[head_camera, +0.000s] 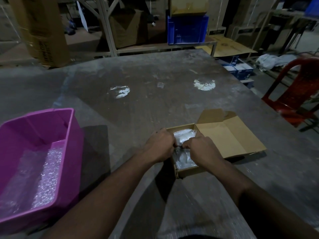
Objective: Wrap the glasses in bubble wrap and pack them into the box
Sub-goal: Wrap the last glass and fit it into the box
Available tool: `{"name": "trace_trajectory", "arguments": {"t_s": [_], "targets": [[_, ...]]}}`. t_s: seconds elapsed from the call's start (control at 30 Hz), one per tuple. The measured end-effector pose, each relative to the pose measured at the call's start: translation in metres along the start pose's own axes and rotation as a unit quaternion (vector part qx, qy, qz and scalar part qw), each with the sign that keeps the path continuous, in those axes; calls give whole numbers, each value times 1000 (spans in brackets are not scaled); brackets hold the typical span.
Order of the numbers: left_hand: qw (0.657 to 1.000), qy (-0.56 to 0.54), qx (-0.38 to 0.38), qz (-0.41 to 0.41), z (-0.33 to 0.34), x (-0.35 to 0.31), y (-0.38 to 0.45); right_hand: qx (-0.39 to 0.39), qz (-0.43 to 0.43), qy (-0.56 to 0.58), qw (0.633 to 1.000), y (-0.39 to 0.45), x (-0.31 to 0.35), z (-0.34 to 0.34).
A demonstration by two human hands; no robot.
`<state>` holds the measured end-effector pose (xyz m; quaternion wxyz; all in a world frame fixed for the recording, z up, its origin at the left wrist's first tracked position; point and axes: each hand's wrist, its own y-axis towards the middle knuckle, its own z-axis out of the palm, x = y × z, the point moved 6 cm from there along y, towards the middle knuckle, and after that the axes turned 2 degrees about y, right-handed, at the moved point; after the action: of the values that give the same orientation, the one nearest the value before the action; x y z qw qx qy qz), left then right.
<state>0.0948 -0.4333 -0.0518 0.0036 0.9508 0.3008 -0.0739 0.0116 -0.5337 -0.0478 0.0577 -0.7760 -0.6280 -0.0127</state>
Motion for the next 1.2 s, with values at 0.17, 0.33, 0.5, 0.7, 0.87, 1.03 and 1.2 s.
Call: {"name": "trace_trajectory", "arguments": {"t_s": [0.17,0.33,0.5,0.7,0.87,1.03,1.2], "targets": [[999,40,23,-22,5,-1,2,17,9,10,1000,3,0,3],[998,53,23,-22,7,-2,2,25,15,21,999,5,-1,7],[999,49,-1,-4,6,-5,-3,23,15,16,999,6,2,6],[997,79,-11,-19,3,-5,-6,-44,7,29,999,8,5,8],[995,87,14,-45,3,-6,-5,-11,1,48,999,9,2,15],[995,78,19,-57,8,-6,-6,3,5,76,997,7,1,12],[998,-33,-22,-57,6,7,-14,-67,87,175,978,0,-23,-2]]}}
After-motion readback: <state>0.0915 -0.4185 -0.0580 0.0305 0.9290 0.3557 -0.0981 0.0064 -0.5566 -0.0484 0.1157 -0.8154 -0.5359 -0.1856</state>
